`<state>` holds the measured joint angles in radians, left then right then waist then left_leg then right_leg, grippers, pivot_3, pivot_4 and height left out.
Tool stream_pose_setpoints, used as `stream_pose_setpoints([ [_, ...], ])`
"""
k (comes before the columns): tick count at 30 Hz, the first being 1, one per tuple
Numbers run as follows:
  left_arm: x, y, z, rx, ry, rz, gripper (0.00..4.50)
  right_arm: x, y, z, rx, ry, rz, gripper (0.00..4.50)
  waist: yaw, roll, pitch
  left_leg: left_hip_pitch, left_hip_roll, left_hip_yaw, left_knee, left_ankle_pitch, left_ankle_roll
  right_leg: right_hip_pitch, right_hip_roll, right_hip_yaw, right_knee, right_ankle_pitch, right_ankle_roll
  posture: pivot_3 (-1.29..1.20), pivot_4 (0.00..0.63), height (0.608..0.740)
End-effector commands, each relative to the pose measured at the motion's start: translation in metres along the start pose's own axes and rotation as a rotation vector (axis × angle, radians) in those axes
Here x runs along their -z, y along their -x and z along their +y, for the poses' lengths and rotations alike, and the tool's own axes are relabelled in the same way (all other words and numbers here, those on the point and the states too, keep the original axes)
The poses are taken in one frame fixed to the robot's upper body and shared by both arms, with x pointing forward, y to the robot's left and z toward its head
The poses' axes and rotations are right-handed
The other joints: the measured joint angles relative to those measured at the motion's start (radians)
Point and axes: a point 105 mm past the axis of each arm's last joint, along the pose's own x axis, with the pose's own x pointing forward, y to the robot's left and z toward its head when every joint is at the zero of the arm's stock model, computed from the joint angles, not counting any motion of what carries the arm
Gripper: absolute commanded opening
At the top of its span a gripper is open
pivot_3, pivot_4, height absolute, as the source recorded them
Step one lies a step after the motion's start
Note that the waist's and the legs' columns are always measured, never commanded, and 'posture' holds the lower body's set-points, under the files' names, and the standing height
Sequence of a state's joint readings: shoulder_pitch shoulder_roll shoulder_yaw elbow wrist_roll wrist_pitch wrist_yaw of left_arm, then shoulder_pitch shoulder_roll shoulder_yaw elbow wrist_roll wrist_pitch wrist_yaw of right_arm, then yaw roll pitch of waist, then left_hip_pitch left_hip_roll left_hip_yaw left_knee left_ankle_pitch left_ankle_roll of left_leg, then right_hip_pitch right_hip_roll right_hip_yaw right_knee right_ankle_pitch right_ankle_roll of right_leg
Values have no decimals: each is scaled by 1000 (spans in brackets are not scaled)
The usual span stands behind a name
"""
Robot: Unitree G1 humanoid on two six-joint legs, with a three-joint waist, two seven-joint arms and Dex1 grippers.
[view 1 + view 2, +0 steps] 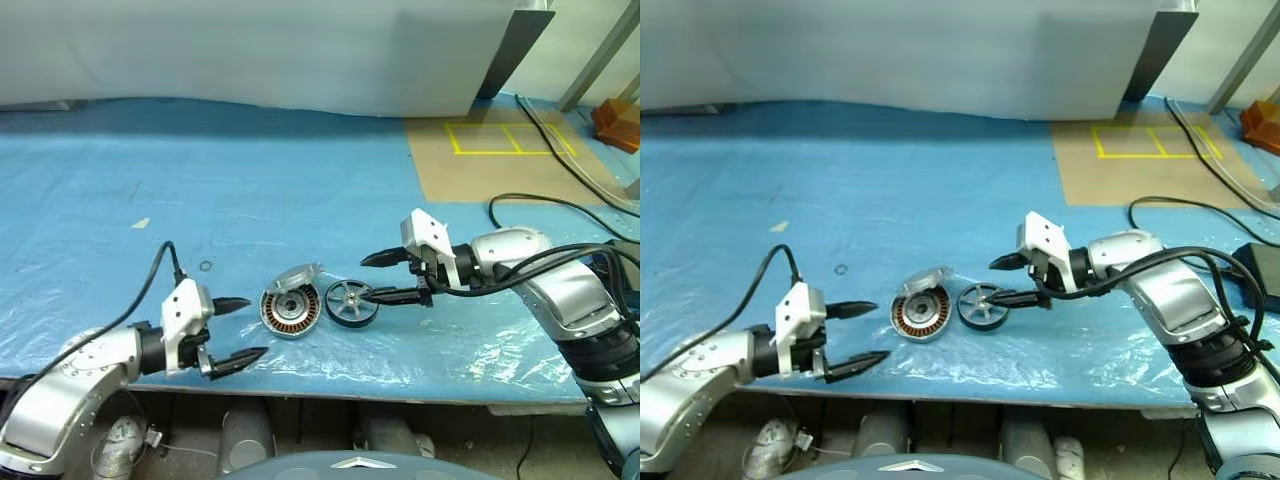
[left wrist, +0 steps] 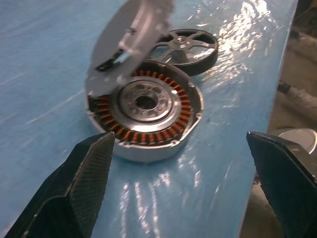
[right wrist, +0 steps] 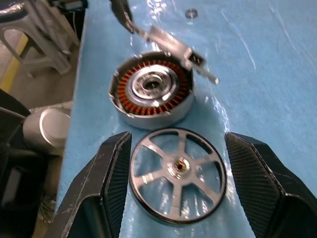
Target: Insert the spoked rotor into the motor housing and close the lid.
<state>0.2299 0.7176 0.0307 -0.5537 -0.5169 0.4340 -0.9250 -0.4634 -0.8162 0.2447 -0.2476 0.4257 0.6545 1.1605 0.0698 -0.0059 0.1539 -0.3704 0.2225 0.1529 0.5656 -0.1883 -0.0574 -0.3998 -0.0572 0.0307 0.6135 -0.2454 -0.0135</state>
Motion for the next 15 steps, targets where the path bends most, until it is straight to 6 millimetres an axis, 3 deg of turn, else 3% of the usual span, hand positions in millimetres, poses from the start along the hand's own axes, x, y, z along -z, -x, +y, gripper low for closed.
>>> stream_pose_setpoints([
  [1, -9, -8, -13, 38, -32, -32, 4500, -13, 3, -1, -9, 29, -46, 3127, 0, 0, 0, 0, 0, 0, 0, 0, 0, 0, 0, 0, 0, 0, 0, 0, 150, 740],
  [6, -2, -10, -7, 14, -28, -24, 4500, -7, -2, 8, -27, 10, -49, 3127, 0, 0, 0, 0, 0, 0, 0, 0, 0, -1, 0, 0, 2, 0, 0, 0, 150, 740],
  [15, -4, -40, -7, 75, -70, -74, 4500, -2, -2, 2, 41, -37, -69, 3127, 1, 0, 0, 0, 0, 0, 5, 0, 0, 0, 0, 1, 6, 0, 0, 0, 150, 740],
])
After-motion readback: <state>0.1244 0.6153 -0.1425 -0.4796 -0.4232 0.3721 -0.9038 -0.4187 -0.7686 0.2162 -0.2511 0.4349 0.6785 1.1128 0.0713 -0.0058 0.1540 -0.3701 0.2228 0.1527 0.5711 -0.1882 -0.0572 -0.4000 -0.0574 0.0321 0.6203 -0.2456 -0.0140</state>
